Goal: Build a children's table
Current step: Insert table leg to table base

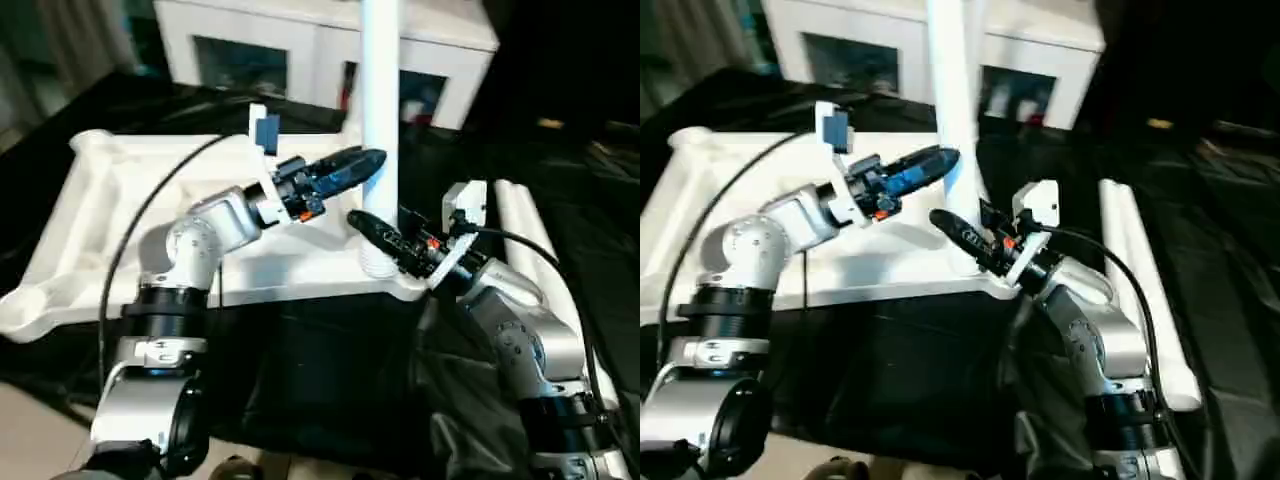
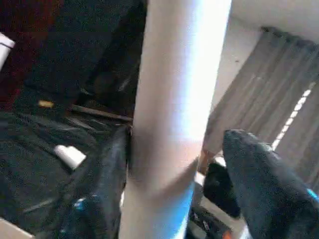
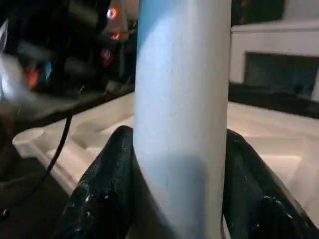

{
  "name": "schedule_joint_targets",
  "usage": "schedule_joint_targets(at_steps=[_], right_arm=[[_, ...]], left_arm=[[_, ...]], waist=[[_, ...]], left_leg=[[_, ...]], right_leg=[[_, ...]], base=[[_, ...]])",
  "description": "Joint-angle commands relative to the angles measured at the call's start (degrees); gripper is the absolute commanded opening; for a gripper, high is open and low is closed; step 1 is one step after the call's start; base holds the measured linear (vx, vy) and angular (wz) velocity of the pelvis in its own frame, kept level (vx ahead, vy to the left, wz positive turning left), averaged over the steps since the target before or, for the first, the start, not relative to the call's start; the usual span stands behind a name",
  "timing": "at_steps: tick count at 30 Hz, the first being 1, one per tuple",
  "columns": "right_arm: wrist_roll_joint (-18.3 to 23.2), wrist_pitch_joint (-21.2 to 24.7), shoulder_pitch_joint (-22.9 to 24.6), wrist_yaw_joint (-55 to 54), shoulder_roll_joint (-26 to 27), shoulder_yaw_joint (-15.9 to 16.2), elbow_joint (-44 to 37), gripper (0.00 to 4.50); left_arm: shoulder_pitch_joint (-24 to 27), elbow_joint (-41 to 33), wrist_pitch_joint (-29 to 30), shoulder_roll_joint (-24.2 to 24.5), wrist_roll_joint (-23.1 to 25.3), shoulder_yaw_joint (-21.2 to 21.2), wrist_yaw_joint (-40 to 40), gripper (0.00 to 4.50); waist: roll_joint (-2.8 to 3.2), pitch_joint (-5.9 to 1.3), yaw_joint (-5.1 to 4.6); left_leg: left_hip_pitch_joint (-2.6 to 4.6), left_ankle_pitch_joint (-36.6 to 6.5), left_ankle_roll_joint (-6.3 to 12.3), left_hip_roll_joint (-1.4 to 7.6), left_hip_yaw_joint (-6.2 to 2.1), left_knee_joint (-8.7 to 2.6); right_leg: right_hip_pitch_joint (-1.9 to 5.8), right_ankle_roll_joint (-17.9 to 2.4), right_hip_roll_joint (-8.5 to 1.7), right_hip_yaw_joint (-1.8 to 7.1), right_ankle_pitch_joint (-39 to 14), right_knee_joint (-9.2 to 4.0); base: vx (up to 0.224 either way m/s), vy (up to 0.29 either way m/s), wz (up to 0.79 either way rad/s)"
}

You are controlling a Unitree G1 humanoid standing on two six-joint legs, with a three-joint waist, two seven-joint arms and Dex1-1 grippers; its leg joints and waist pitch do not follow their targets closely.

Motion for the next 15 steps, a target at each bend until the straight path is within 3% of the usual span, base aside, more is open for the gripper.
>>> schedule_joint_targets(at_steps=[1, 5, 7, 9, 10, 11, 14, 15], right_arm=[[-0.04, 1.22, -0.52, 0.86, -0.83, 0.43, -0.55, 1.85], [-0.29, 1.35, -0.05, 1.41, -1.67, 0.44, -1.14, 1.85], [-0.25, 1.51, 0.22, 1.12, -1.61, 0.31, -1.57, 1.85], [-0.08, 1.55, 0.53, 0.56, -1.49, -0.03, -1.97, 1.85], [-0.42, 1.05, 0.67, 0.36, -1.58, -0.04, -1.53, 1.85], [-0.43, 1.03, 0.68, 0.35, -1.58, -0.05, -1.51, 1.85], [-0.68, 0.89, 0.61, -0.22, -1.55, -0.29, -1.37, 1.85], [-0.62, 1.0, 0.48, -0.45, -1.49, -0.38, -1.43, 1.85]], left_arm=[[-1.7, -0.25, 0.55, -0.47, -0.52, -0.28, 1.49, 2.85], [-1.87, 0.0, -1.62, -0.54, 1.36, -1.44, 3.38, 2.38], [-2.06, 0.43, -2.1, -0.62, 1.67, -1.22, 4.17, 2.44], [-2.51, 0.98, -1.93, -0.68, 1.23, -0.43, 4.81, 2.02], [-2.72, 1.35, -1.97, -0.68, 0.97, -0.08, 4.88, 2.02], [-2.73, 1.36, -1.96, -0.68, 0.96, -0.07, 4.89, 2.07], [-3.53, 2.55, -1.94, -0.55, 1.05, -0.03, 5.93, 1.97], [-3.86, 2.97, -1.95, -0.41, 1.02, -0.19, 6.11, 1.86]], waist=[[0.04, -5.05, -0.01], [-0.13, -4.97, 0.04], [-0.23, -5.03, 0.02], [-0.13, -5.12, 0.01], [-0.12, -5.13, -0.02], [0.25, -5.16, 0.0], [0.39, -5.29, -0.21], [0.94, -5.31, -0.24]], left_leg=[[1.67, -11.39, 1.76, 3.14, -1.31, -3.97], [1.57, -12.37, 1.0, 3.13, -1.43, -4.07], [1.33, -12.21, 0.79, 3.04, -1.46, -4.05], [1.29, -11.88, 0.67, 3.02, -1.49, -4.02], [1.25, -11.68, 0.74, 2.96, -1.48, -3.97], [1.26, -11.56, 0.68, 2.95, -1.53, -3.96], [1.25, -11.27, 0.8, 2.87, -1.51, -3.85], [1.29, -11.38, 0.67, 2.84, -1.56, -3.86]], right_leg=[[2.99, -11.78, -3.56, 2.52, -12.6, -3.44], [3.06, -11.03, -3.71, 2.59, -13.73, -3.6], [3.25, -10.22, -3.79, 2.6, -14.22, -3.61], [3.28, -9.95, -3.82, 2.59, -14.21, -3.59], [3.26, -10.02, -3.79, 2.58, -13.92, -3.59], [3.27, -10.14, -3.79, 2.59, -13.66, -3.52], [3.31, -10.77, -3.6, 2.54, -11.88, -3.43], [3.29, -10.93, -3.56, 2.55, -11.64, -3.38]], base=[[0.0, 0.0, 0.0], [0.0, 0.0, 0.0], [0.0, 0.0, 0.0], [0.0, 0.0, 0.0], [0.0, 0.0, 0.0], [0.0, 0.0, 0.0], [0.0, 0.0, 0.0], [0.0, 0.0, 0.0]])
